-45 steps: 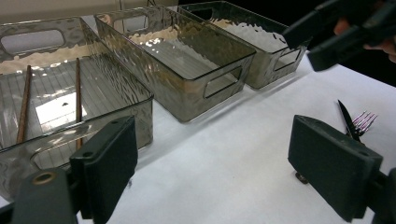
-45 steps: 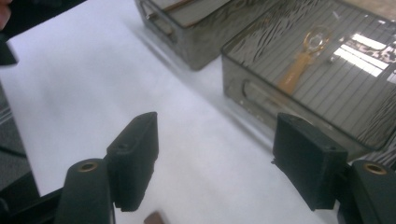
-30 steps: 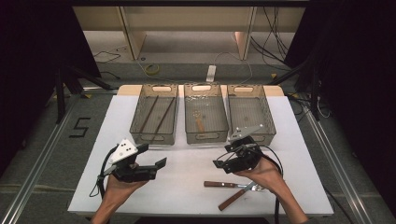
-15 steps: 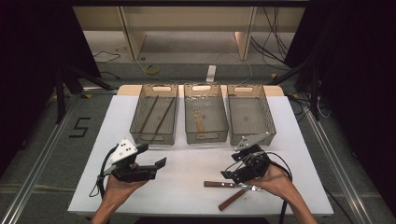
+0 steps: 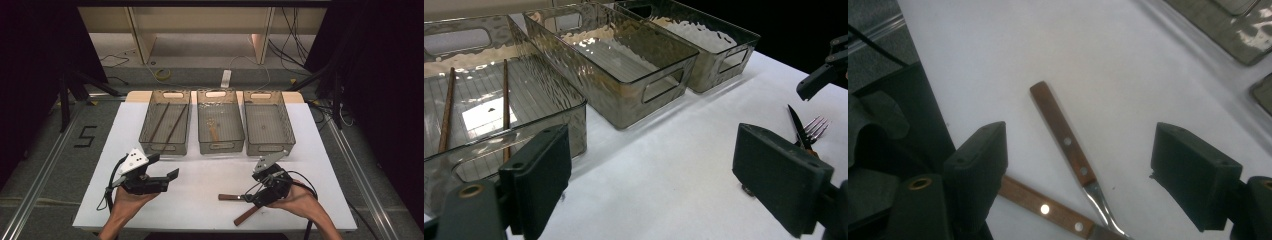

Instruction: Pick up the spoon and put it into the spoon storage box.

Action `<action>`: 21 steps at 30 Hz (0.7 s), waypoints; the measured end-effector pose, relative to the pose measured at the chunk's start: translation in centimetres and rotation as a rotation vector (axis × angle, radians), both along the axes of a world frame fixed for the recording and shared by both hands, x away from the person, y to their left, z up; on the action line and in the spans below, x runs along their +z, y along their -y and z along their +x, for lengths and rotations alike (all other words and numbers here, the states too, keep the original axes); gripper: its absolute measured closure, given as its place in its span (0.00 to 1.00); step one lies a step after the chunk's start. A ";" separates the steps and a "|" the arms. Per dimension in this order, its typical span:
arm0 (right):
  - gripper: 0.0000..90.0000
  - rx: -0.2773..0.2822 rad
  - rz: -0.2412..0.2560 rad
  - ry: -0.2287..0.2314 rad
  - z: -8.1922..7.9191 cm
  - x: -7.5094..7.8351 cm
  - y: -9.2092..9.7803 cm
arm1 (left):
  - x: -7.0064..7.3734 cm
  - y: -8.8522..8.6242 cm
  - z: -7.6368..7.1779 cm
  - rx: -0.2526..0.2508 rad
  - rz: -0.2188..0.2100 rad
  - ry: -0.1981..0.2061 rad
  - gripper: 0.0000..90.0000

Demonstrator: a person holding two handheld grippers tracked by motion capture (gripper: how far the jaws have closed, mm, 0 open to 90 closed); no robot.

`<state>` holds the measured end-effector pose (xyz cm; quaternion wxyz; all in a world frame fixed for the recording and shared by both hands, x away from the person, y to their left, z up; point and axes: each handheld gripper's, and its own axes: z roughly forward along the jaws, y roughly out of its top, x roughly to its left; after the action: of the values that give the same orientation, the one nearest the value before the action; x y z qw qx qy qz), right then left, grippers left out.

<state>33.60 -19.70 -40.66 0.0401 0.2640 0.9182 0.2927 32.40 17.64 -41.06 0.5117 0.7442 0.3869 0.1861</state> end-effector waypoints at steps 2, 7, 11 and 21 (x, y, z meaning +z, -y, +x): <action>0.26 0.002 -0.004 -0.005 -0.1 -0.1 0.0 | 0.0 0.0 0.0 0.000 0.000 0.000 0.17; 0.25 0.024 -0.033 -0.012 -0.5 -0.5 0.1 | 0.0 0.0 0.0 -0.001 -0.001 0.001 0.17; 0.25 0.021 -0.063 -0.015 -0.6 -1.0 0.2 | 0.0 -0.1 0.0 0.002 -0.002 -0.003 0.17; 0.26 0.044 -0.106 -0.026 -1.1 -1.9 0.2 | 0.0 0.0 0.0 -0.001 0.000 -0.003 0.17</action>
<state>32.45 -19.94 -42.58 0.0355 0.2449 0.9384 0.2410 32.42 17.68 -41.08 0.5113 0.7446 0.3873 0.1848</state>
